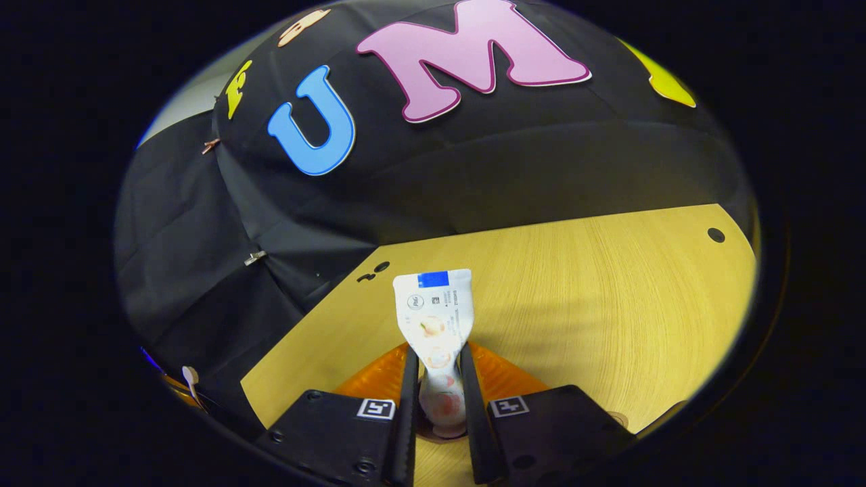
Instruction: Put the toothbrush and toothpaste on the desktop into the cup, then pick up the cup and place it on the coaster on the desktop.
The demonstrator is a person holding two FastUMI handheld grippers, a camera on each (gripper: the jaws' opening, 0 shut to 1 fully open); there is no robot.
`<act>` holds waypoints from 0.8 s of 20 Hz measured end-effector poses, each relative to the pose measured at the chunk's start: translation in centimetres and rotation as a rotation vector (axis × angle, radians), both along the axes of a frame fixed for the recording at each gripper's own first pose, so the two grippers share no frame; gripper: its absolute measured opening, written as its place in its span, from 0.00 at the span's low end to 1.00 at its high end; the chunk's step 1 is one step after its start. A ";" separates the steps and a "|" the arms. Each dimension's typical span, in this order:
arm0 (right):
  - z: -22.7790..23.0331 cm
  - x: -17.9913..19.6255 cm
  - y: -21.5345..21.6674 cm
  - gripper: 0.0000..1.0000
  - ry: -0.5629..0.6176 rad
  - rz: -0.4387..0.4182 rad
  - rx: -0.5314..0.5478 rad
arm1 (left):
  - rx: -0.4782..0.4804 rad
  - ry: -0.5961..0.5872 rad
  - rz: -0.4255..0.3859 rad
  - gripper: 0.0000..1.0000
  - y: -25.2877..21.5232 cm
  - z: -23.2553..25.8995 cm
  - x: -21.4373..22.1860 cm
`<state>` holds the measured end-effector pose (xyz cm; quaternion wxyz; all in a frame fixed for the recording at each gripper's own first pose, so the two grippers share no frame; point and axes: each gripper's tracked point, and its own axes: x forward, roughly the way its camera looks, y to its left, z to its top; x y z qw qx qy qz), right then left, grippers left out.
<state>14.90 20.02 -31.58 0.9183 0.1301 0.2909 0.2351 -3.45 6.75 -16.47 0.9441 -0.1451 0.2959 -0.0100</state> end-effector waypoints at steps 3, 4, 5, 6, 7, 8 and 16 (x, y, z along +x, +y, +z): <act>-0.8 -1.1 -0.4 0.41 0.027 0.004 -0.016 | 0.006 -0.008 0.012 0.06 -0.1 0.4 -0.2; -0.7 -1.5 -0.5 0.41 0.023 -0.002 -0.020 | 0.011 -0.011 0.011 0.06 -0.1 0.6 -0.3; -0.7 -1.8 -0.7 0.54 0.024 -0.004 -0.026 | 0.016 -0.014 0.010 0.06 -0.2 0.6 -0.4; -0.6 -2.1 -0.7 0.43 0.033 -0.007 -0.027 | 0.018 -0.020 0.007 0.06 -0.3 0.9 -0.3; -0.5 -2.6 -0.9 0.54 0.042 -0.011 -0.024 | 0.018 -0.028 0.004 0.06 -0.4 1.3 -0.1; -0.3 -3.1 -1.1 0.45 0.048 -0.012 -0.021 | 0.018 -0.039 -0.001 0.06 -0.5 1.8 0.0; 2.9 -7.7 -3.3 0.57 0.057 -0.003 0.010 | 0.022 -0.132 -0.066 0.06 -2.4 4.8 5.8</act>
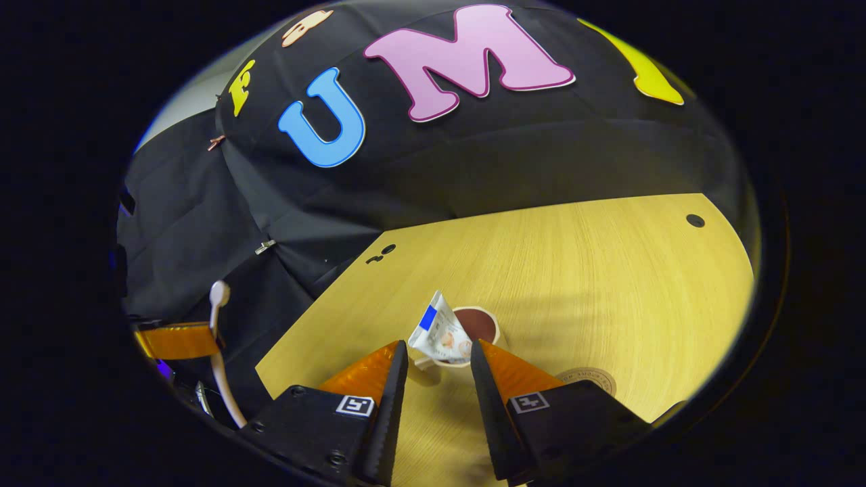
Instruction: Put the toothbrush and toothpaste on the desktop into the cup, then pick up the cup and place it on the coaster on the desktop.
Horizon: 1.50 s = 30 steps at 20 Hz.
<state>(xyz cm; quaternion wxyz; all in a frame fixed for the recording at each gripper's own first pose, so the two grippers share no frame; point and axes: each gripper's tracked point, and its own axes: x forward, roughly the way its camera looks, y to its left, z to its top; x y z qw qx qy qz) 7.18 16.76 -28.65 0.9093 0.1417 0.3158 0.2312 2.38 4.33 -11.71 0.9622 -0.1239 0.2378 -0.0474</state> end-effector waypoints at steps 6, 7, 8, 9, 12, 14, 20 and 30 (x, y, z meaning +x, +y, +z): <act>0.9 -5.7 -4.8 0.57 0.032 -0.025 -0.043 | 0.007 -0.137 -0.091 0.06 -2.4 2.7 5.9; 0.9 -6.7 -5.6 0.57 0.048 -0.040 -0.042 | 0.003 -0.163 -0.100 0.06 -2.6 3.0 6.9; 1.0 -7.8 -6.5 0.57 0.069 -0.061 -0.033 | -0.004 -0.184 -0.106 0.06 -2.8 3.3 8.1; 1.2 -8.8 -7.2 0.57 0.090 -0.077 -0.017 | -0.014 -0.204 -0.109 0.06 -2.9 3.4 9.0; 1.6 -11.8 -9.7 0.57 0.125 -0.133 -0.011 | -0.042 -0.251 -0.104 0.06 -3.1 3.5 12.0; 1.7 -13.2 -11.3 0.57 0.138 -0.167 -0.012 | -0.037 -0.264 -0.091 0.06 -2.8 3.0 14.0; 2.1 -16.0 -15.7 0.57 0.160 -0.291 -0.057 | -0.032 -0.275 -0.104 0.06 -3.1 0.4 18.5; 2.4 -18.5 -17.8 0.57 0.147 -0.483 -0.101 | 0.013 -0.212 -0.168 0.06 -4.4 -5.6 22.7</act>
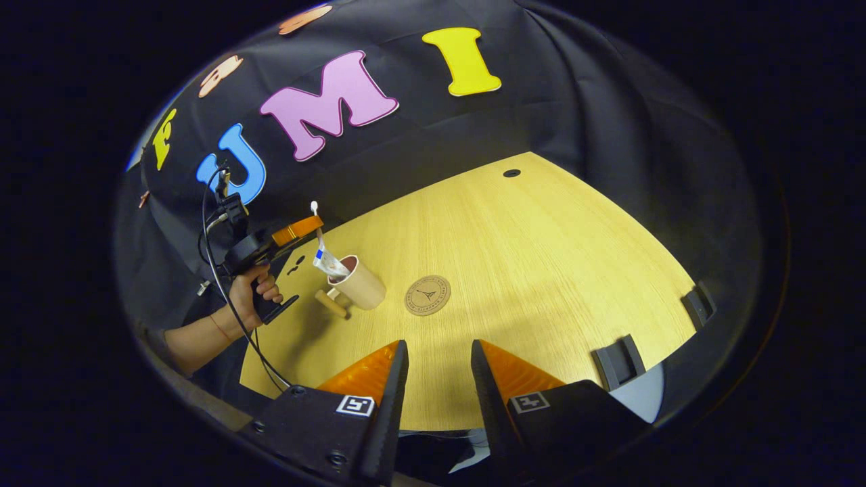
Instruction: Put the toothbrush and toothpaste on the desktop into the cup, then pick up the cup and place it on the coaster on the desktop.
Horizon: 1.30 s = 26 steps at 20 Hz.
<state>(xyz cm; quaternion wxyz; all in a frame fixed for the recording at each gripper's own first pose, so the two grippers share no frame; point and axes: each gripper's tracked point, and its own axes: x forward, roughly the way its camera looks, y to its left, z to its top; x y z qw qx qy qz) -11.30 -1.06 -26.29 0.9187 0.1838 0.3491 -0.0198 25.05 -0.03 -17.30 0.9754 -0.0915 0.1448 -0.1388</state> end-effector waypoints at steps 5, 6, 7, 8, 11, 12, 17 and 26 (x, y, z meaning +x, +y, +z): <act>-0.2 -0.6 1.0 0.57 0.001 -0.051 0.002 | -0.016 0.006 0.020 0.06 0.7 -1.5 0.6; -0.3 -0.6 1.0 0.57 0.000 -0.060 0.000 | -0.009 0.014 0.010 0.06 0.6 -2.0 0.5; -0.3 -0.7 1.2 0.57 0.001 -0.067 -0.003 | -0.004 0.019 -0.006 0.06 0.4 -2.3 0.4; -0.3 -0.8 1.2 0.57 0.002 -0.072 -0.004 | 0.004 0.026 -0.024 0.06 0.2 -2.6 0.1; -0.1 -0.5 1.3 0.57 -0.002 -0.074 -0.002 | 0.032 0.036 -0.054 0.10 -0.2 -3.3 -0.2; 0.1 -0.4 1.4 0.57 -0.006 -0.075 0.000 | 0.032 0.041 -0.059 0.10 -0.4 -3.4 -0.3; 0.3 0.3 1.2 0.57 -0.019 -0.049 0.005 | 0.023 0.097 -0.098 0.31 -1.1 -4.3 -1.8; 1.2 1.9 -0.3 0.57 -0.042 0.031 0.061 | 0.124 0.172 -0.084 0.54 -0.4 -5.2 -6.3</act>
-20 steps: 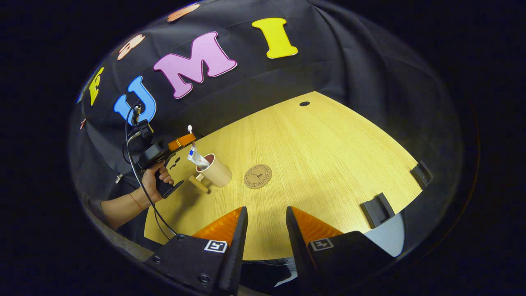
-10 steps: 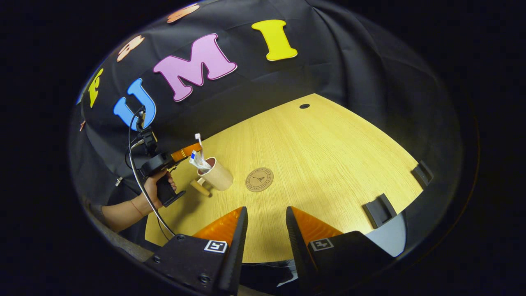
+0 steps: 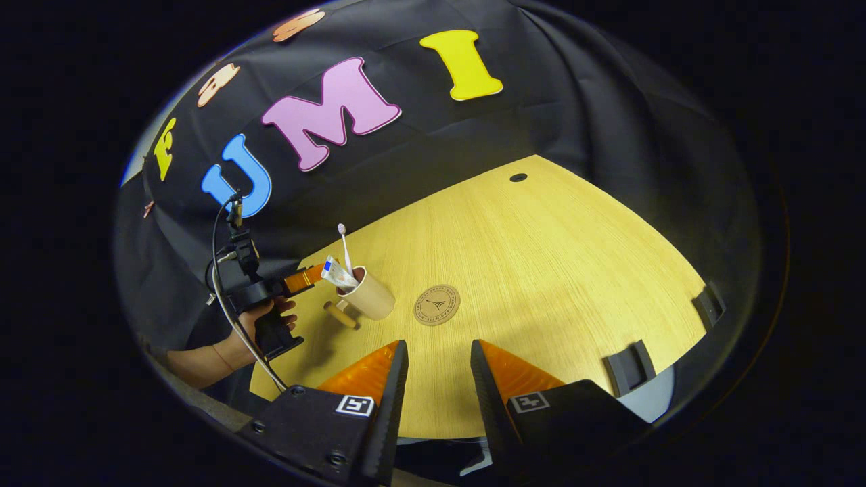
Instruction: Put the toothbrush and toothpaste on the desktop into the cup, then pick up the cup and place it on the coaster on the desktop.
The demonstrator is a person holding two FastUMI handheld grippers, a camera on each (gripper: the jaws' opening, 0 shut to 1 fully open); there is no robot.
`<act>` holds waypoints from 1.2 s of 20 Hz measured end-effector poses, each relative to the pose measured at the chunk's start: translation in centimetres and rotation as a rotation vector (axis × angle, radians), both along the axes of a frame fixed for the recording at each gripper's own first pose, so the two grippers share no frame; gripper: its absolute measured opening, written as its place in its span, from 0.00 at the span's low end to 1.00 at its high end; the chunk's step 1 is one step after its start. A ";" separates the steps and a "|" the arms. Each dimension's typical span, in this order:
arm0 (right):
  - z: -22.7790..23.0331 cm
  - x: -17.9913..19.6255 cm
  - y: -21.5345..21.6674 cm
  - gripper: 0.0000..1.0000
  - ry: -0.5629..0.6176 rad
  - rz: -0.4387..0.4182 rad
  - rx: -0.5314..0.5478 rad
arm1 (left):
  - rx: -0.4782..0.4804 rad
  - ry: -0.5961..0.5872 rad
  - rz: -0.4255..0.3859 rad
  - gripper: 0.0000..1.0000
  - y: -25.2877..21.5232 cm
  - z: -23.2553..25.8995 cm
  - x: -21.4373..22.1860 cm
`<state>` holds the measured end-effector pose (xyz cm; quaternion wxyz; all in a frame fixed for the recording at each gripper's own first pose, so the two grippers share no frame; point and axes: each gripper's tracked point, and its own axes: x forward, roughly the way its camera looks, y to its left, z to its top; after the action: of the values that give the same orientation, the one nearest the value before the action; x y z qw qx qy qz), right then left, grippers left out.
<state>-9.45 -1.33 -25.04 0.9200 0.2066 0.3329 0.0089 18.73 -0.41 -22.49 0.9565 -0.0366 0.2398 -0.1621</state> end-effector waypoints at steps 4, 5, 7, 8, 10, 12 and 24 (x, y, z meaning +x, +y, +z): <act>0.3 0.2 -1.3 0.57 -0.004 0.029 0.036 | 0.067 0.053 -0.061 0.63 0.4 -0.4 -3.1; 0.2 0.2 -1.7 0.57 -0.001 0.038 0.043 | 0.073 0.075 -0.079 0.68 0.5 -0.6 -3.8; -0.2 0.0 -2.3 0.57 0.009 0.057 0.050 | 0.052 0.141 -0.112 0.74 0.5 -1.5 -5.3; -0.4 -0.1 -2.6 0.57 0.013 0.065 0.055 | 0.035 0.188 -0.127 0.75 0.2 -2.1 -6.1; -0.7 -0.2 -3.1 0.57 0.020 0.072 0.063 | 0.061 0.282 -0.123 0.77 1.1 -3.9 -7.1; -0.7 -0.2 -3.5 0.57 0.021 0.071 0.075 | 0.125 0.352 -0.115 0.78 2.4 -5.8 -7.4; -2.6 -3.3 -4.3 0.57 0.080 0.033 0.093 | 0.350 0.505 -0.235 0.78 0.9 -10.8 -4.4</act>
<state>-12.76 -5.68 -27.66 0.8950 0.2440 0.3722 0.0314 14.32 0.46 -33.26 0.8334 0.1170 0.4960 -0.2137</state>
